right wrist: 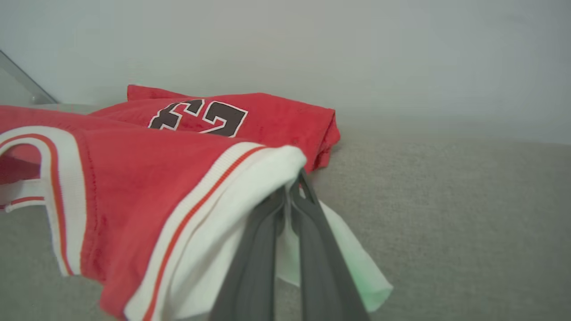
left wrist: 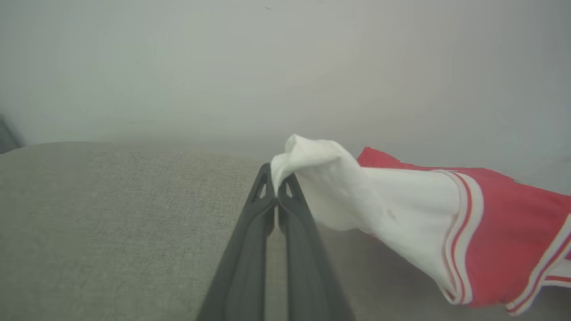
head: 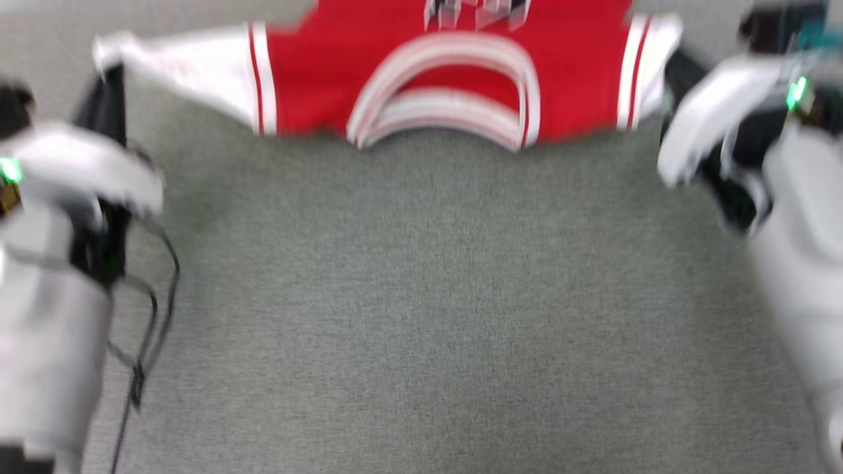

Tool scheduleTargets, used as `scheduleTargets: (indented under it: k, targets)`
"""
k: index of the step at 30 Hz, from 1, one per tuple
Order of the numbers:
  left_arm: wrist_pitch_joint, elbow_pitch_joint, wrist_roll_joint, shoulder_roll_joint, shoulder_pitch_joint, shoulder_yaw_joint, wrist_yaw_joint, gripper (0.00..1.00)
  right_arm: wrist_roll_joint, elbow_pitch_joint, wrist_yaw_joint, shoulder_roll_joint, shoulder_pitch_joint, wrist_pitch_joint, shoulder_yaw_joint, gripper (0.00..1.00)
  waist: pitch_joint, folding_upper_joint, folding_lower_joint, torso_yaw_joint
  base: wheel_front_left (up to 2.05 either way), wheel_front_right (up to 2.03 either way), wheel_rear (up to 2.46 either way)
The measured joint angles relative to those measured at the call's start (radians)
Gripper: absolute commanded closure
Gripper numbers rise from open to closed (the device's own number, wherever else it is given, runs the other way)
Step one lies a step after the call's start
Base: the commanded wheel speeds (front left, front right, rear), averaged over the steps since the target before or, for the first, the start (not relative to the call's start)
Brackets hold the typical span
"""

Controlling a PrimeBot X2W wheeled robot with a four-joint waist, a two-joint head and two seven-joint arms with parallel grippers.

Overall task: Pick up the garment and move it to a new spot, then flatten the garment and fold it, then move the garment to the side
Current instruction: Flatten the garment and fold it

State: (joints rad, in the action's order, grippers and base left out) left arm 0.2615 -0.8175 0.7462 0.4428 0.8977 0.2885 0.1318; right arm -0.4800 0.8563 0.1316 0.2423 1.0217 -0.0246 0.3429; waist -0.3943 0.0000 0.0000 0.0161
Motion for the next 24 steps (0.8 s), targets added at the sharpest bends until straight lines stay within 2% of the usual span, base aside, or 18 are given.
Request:
scheduleTargets:
  k: [4, 10, 15, 18, 24]
  targets:
    - [0.000, 0.091, -0.015, -0.012, -0.193, -0.042, -0.010, 1.00, -0.053, -0.071, 0.000, 0.038, -0.168, -0.004, 0.022, 1.00, 0.081, 0.0000, 0.0000, 0.004, 0.00, 0.00, 0.00]
    - [0.000, 0.249, -0.032, -0.030, -0.456, -0.097, -0.065, 1.00, -0.080, -0.205, 0.000, 0.090, -0.409, -0.019, 0.005, 1.00, 0.205, 0.0000, -0.0002, 0.013, 0.00, 0.00, 0.00]
    - [-0.005, 0.384, -0.031, -0.032, -0.676, -0.104, -0.128, 1.00, -0.009, -0.320, 0.001, 0.114, -0.601, -0.061, -0.058, 1.00, 0.289, 0.0000, -0.0003, 0.017, 0.00, 0.00, 0.00]
    - [-0.023, 0.481, -0.034, -0.021, -0.792, -0.105, -0.175, 1.00, 0.036, -0.394, 0.002, 0.106, -0.723, -0.096, -0.116, 1.00, 0.328, 0.0000, -0.0003, 0.018, 0.00, 0.00, 0.00]
    - [-0.075, 0.637, -0.047, -0.021, -1.013, -0.081, -0.268, 1.00, 0.096, -0.541, 0.001, 0.036, -0.987, -0.189, -0.231, 1.00, 0.395, 0.0000, -0.0004, 0.027, 0.00, 0.00, 0.00]
